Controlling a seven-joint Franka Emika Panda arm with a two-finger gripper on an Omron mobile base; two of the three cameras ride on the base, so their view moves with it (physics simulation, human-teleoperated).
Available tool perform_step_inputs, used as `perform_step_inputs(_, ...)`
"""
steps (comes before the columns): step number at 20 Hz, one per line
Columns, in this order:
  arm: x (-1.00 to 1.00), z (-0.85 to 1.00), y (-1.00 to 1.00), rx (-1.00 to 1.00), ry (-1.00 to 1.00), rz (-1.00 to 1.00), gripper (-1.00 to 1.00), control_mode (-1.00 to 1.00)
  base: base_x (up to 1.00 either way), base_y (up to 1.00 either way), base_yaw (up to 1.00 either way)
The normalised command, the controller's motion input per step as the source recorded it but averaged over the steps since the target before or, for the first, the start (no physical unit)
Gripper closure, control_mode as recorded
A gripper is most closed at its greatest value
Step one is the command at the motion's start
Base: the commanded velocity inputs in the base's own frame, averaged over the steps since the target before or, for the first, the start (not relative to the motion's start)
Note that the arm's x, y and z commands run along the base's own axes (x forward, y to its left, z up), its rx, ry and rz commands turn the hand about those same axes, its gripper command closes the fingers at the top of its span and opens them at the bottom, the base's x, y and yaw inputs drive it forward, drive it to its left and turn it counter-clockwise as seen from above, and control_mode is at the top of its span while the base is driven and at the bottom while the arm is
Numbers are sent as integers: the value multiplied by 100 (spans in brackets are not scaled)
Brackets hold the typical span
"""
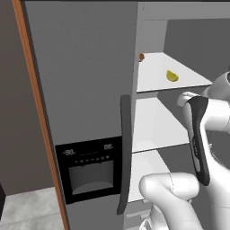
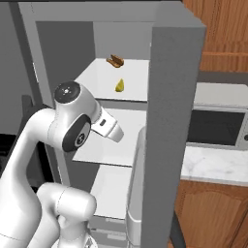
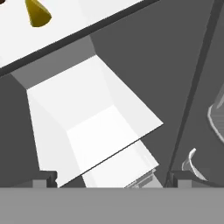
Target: Take the lemon wedge from the fridge and place it on the plate with fish on the dining counter.
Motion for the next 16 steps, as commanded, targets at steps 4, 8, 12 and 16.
perform_step_inputs(4,0,0,0,0,0,0,-100,100,0,-24,-1)
perform_step_inputs(8,0,0,0,0,0,0,-100,100,6,0,0)
perform_step_inputs(12,0,83,0,-3,-5,3,-100,-100,0,0,0)
perform_step_inputs(16,5,98,0,-3,-3,7,-100,-100,0,0,0)
